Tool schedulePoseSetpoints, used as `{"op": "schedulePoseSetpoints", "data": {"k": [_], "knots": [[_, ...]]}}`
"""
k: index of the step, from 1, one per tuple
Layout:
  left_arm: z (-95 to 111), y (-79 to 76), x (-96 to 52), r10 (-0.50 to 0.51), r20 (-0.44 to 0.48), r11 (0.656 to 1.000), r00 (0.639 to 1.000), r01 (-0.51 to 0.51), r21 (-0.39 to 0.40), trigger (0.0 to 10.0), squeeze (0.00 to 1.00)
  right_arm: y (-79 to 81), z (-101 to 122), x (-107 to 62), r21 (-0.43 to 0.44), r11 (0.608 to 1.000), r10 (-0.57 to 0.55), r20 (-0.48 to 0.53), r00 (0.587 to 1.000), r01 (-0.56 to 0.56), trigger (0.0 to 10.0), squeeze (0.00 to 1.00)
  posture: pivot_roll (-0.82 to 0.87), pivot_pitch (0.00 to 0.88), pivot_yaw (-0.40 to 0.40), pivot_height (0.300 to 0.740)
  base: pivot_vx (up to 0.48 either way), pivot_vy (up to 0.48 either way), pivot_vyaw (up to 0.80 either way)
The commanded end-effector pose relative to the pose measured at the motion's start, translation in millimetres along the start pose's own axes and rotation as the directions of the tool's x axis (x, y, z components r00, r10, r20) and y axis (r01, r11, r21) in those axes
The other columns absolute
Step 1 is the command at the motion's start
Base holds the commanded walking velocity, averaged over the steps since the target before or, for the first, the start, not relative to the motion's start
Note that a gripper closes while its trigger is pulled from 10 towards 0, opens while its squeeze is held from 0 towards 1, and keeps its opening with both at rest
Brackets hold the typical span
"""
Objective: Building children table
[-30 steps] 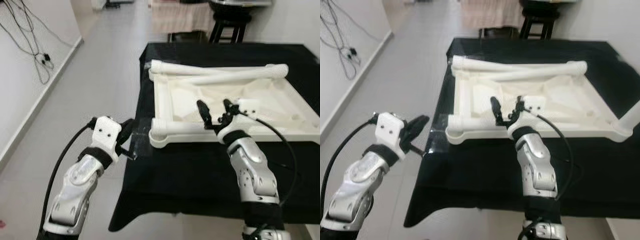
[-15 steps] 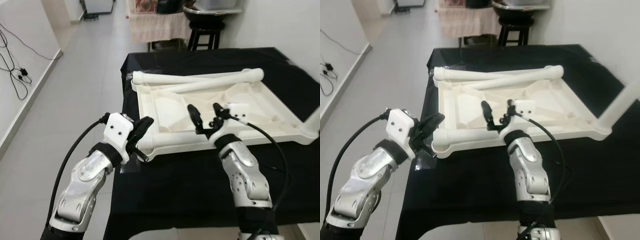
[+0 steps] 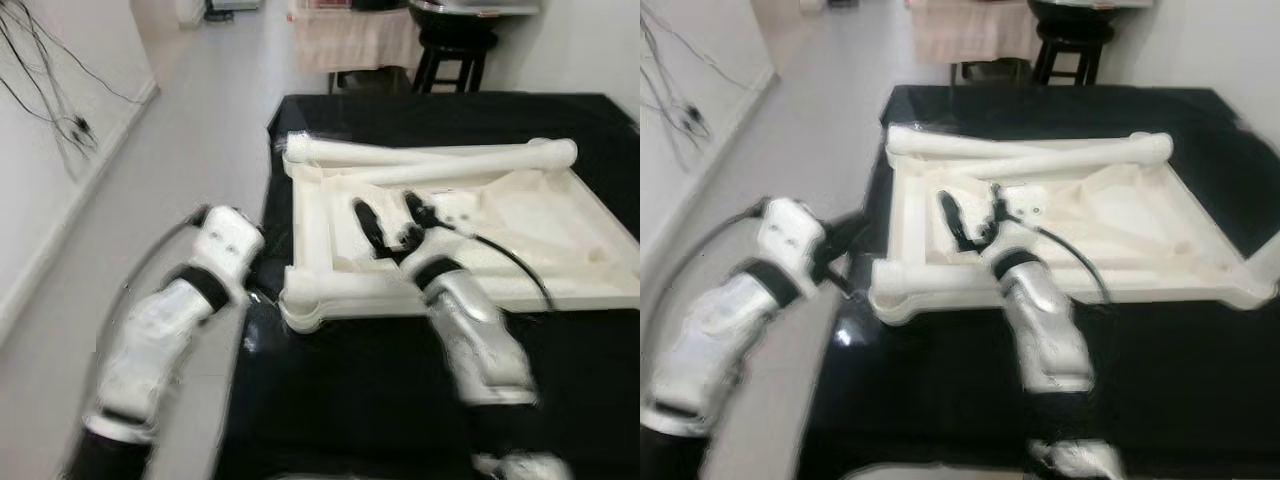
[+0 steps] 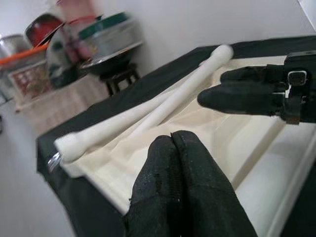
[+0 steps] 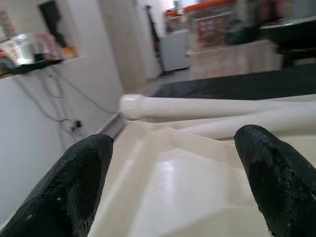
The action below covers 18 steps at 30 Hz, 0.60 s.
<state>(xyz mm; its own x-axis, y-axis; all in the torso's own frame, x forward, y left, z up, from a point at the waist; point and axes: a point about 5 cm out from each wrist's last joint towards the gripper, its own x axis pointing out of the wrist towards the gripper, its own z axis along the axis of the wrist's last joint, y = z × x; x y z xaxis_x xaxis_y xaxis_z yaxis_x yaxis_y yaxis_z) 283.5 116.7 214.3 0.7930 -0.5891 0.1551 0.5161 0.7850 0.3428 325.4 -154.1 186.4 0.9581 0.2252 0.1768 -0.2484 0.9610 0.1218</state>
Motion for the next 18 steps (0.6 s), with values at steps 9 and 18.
{"op": "schedulePoseSetpoints", "data": {"k": [9,18], "knots": [[1,2.3,4.6,-0.006,-0.004,0.999,1.0,0.006,0.038,10.0,0.0,2.7,-2,-1.3,-0.009,1.0,0.002,0.0,1.0,-0.002,10.0,0.0,-0.01,0.081,-0.01,0.74,0.0,0.0,0.0],[0,12.4,9.0,-0.022,-0.013,0.991,1.0,0.024,0.13,10.0,0.0,1.8,-4,0.1,-0.02,1.0,-0.009,-0.007,1.0,0.009,10.0,0.0,-0.02,0.078,-0.008,0.74,0.0,0.0,0.0]]}}
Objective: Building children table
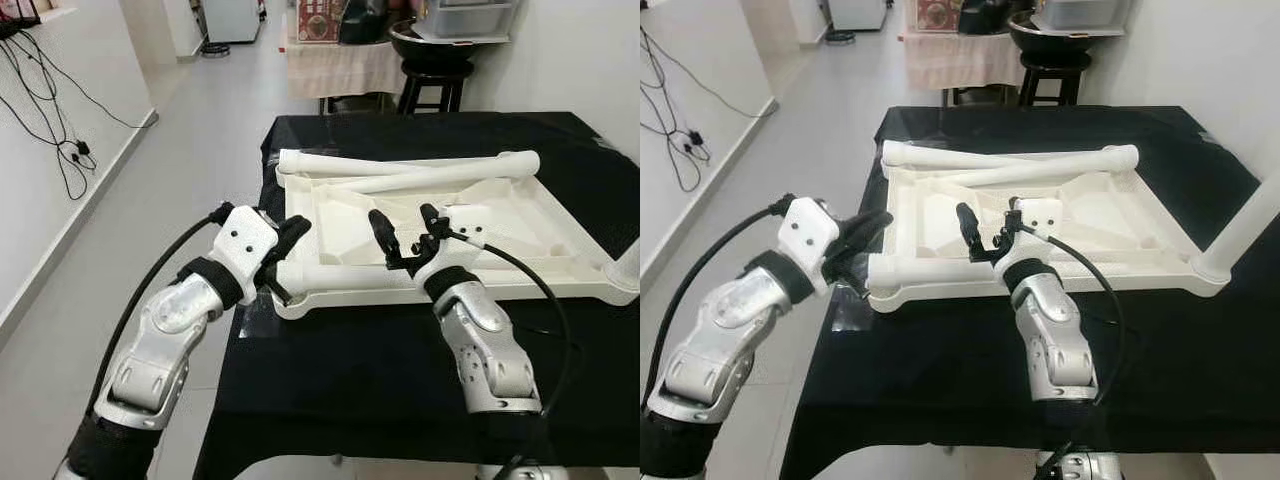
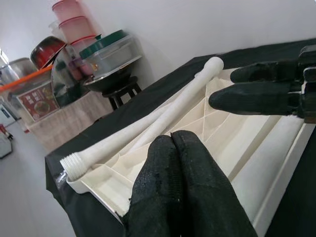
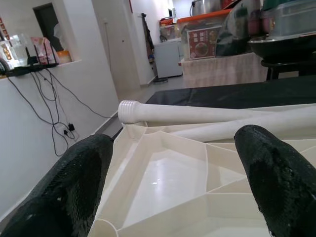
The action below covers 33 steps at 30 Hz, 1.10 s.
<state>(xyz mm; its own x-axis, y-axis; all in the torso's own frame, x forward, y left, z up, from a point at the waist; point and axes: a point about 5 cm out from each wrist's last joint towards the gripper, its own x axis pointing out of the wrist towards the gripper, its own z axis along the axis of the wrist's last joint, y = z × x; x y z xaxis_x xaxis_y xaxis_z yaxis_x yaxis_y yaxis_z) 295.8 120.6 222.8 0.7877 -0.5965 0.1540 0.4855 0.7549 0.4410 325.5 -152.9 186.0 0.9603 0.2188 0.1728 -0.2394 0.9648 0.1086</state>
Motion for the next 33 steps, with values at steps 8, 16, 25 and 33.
{"op": "schedulePoseSetpoints", "data": {"k": [8,16,25,33], "knots": [[8,16.8,9.8,-0.202,0.013,0.977,0.979,0.201,0.067,10.0,1.0,-4.1,-2,1.3,-0.029,0.999,-0.03,-0.004,1.0,0.03,10.0,0.0,-0.03,0.071,-0.001,0.74,0.0,0.0,0.0],[14,16.6,24.8,-0.443,-0.102,0.876,0.891,0.454,0.164,10.0,1.0,-6.9,-2,1.3,-0.045,0.998,-0.046,-0.004,0.999,0.046,10.0,0.0,-0.04,0.069,0.005,0.74,0.0,0.0,0.0],[2,27.9,41.9,-0.544,-0.335,0.768,0.769,0.617,0.17,10.0,1.0,-9.7,-2,2.5,-0.055,0.997,-0.063,0.001,0.998,0.063,10.0,0.0,-0.04,0.061,0.012,0.74,0.0,0.0,0.0],[-7,37.4,58.6,-0.516,-0.457,0.735,0.724,0.648,0.198,10.0,0.58,-13.8,-4,3.0,-0.084,0.992,-0.097,-0.001,0.995,0.096,10.0,0.0,-0.03,0.052,0.02,0.74,0.0,0.0,0.0]]}}
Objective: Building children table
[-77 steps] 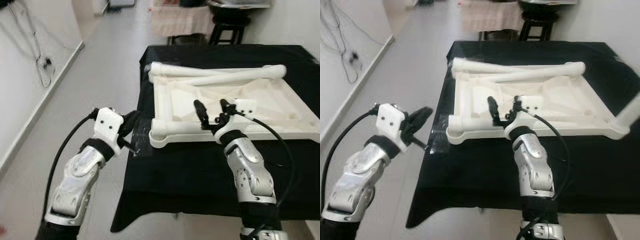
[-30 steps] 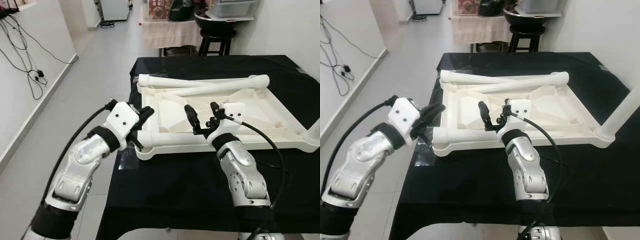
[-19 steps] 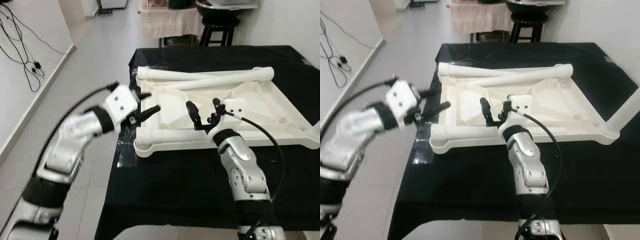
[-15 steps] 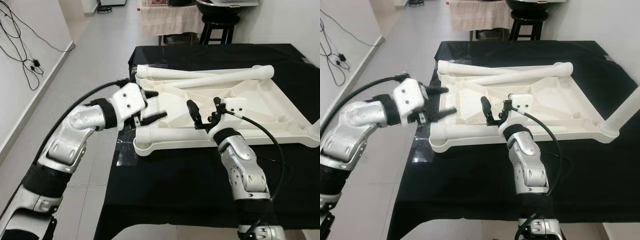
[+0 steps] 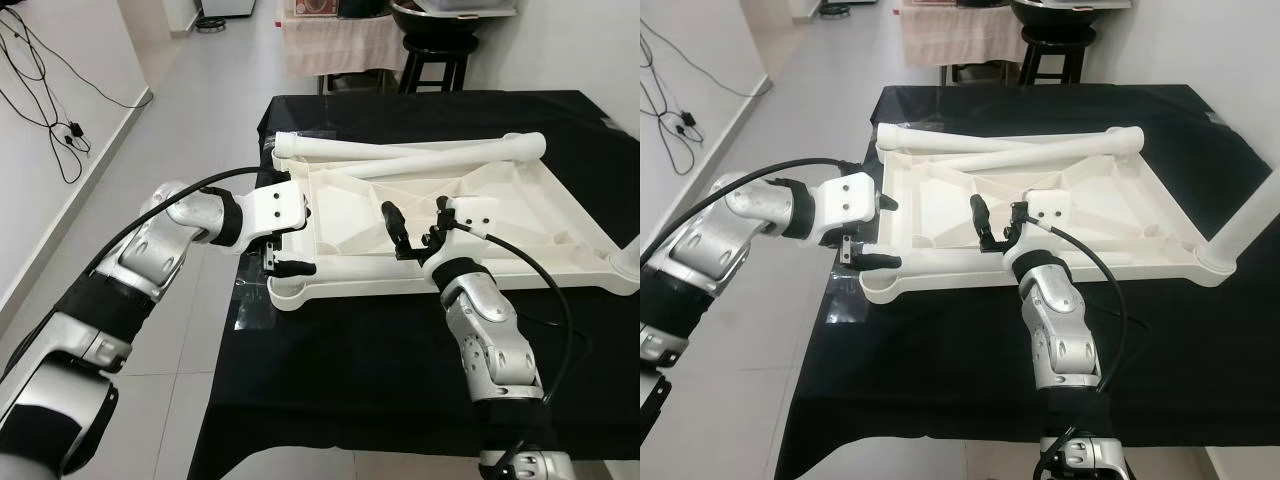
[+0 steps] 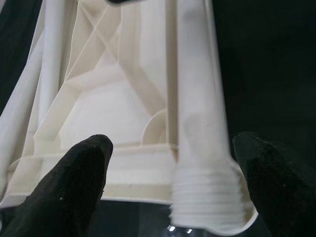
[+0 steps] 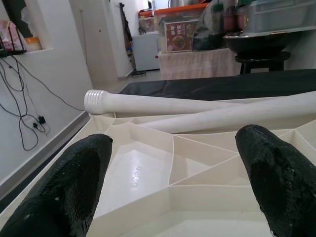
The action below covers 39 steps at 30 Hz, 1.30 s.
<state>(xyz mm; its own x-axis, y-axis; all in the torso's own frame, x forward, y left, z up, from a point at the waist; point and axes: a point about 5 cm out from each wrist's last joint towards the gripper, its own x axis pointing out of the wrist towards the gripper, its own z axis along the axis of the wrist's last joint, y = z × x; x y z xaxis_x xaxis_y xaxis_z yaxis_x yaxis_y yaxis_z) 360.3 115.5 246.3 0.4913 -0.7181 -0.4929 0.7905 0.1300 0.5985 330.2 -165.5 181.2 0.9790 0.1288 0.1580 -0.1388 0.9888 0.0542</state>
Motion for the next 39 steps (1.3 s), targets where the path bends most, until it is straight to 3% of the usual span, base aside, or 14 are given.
{"op": "schedulePoseSetpoints", "data": {"k": [1,2,9,32,39], "knots": [[-5,0.4,4.2,-0.021,-0.044,1.0,0.999,0.021,0.006,10.0,0.58,-0.2,0,2.1,-0.014,1.0,-0.006,0.003,1.0,0.006,10.0,0.0,-0.03,0.052,0.02,0.74,0.0,0.0,0.0],[-6,0.4,5.4,-0.045,-0.061,0.999,0.997,0.045,0.007,10.0,0.0,-0.9,-1,2.2,-0.025,1.0,-0.012,0.0,1.0,0.012,10.0,0.0,-0.03,0.049,0.019,0.74,0.0,0.0,0.0],[-13,1.9,11.9,-0.134,-0.147,0.991,0.98,0.137,0.008,10.0,0.0,-1.1,-3,1.9,-0.042,0.999,-0.021,-0.003,1.0,0.021,10.0,0.0,-0.03,0.045,0.027,0.74,0.0,0.0,0.0],[-12,3.9,35.0,-0.226,-0.186,0.973,0.956,0.231,0.006,10.0,0.0,-2.7,-2,-2.3,-0.047,0.998,-0.047,0.007,0.999,0.047,10.0,0.0,-0.05,0.073,0.059,0.74,0.0,0.0,0.0],[-3,4.2,45.8,-0.242,-0.168,0.969,0.956,0.245,0.001,10.0,0.0,-2.6,-1,-6.5,-0.046,0.997,-0.056,0.008,0.998,0.056,10.0,0.0,-0.06,0.109,0.077,0.74,0.0,0.0,0.0]]}}
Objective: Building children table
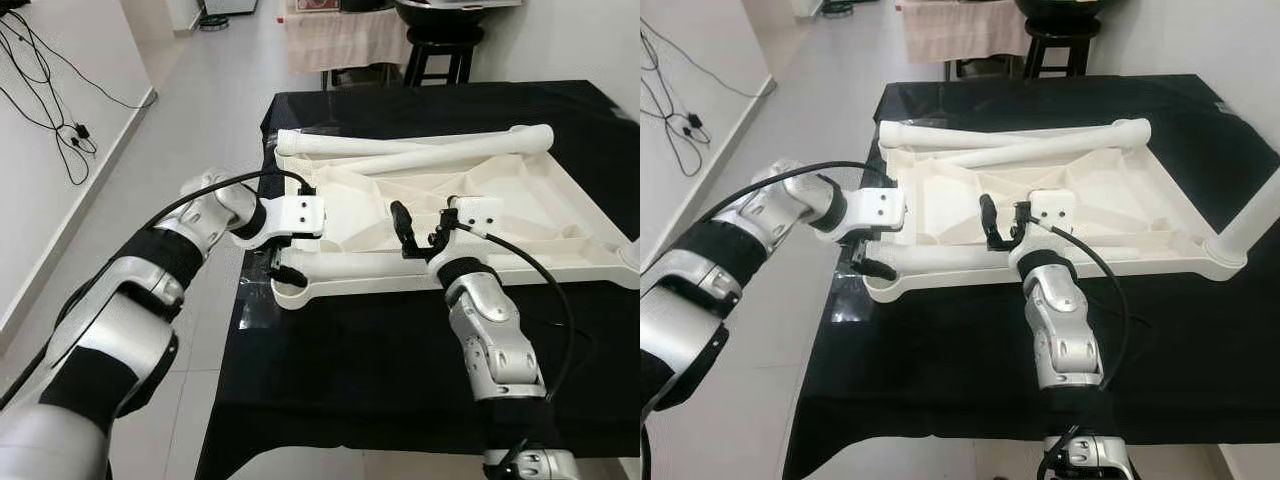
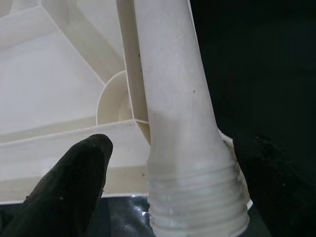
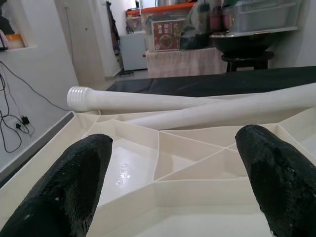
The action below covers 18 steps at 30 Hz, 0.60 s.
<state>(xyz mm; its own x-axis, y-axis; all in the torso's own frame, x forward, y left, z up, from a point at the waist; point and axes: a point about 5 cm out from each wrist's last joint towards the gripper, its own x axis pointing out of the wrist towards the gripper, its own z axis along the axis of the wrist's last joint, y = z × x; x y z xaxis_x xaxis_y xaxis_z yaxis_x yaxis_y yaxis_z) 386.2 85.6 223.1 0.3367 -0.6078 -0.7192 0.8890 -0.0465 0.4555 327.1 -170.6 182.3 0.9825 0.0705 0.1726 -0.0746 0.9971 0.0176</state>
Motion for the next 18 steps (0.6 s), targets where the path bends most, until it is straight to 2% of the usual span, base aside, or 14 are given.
{"op": "schedulePoseSetpoints", "data": {"k": [1,2,9,12,18], "knots": [[4,2.6,0.9,-0.002,0.002,1.0,1.0,0.002,0.005,10.0,0.0,2.1,-2,-4.3,0.002,1.0,0.0,-0.01,1.0,0.0,10.0,0.0,-0.06,0.112,0.079,0.74,0.0,0.0,0.0],[12,5.5,2.7,-0.002,0.005,1.0,1.0,0.002,0.021,10.0,0.0,2.5,-2,-6.9,0.005,1.0,-0.003,-0.013,1.0,0.004,10.0,0.0,-0.06,0.124,0.086,0.74,0.0,0.0,0.0],[24,7.2,7.6,-0.03,-0.023,0.997,0.999,0.031,0.075,10.0,0.0,4.2,-2,-15.5,0.014,1.0,-0.015,-0.022,1.0,0.016,10.0,0.0,-0.06,0.177,0.109,0.74,0.0,0.0,0.0],[26,5.9,11.4,-0.042,-0.055,0.994,0.998,0.048,0.102,10.0,0.0,5.0,-3,-19.5,0.021,1.0,-0.022,-0.027,0.999,0.023,10.0,0.0,-0.06,0.191,0.119,0.74,0.0,0.0,0.0],[27,5.8,12.9,-0.052,-0.068,0.992,0.996,0.059,0.108,10.0,0.0,6.0,-3,-22.8,0.024,0.999,-0.028,-0.032,0.999,0.029,10.0,0.0,-0.06,0.206,0.13,0.74,0.0,0.0,0.0]]}}
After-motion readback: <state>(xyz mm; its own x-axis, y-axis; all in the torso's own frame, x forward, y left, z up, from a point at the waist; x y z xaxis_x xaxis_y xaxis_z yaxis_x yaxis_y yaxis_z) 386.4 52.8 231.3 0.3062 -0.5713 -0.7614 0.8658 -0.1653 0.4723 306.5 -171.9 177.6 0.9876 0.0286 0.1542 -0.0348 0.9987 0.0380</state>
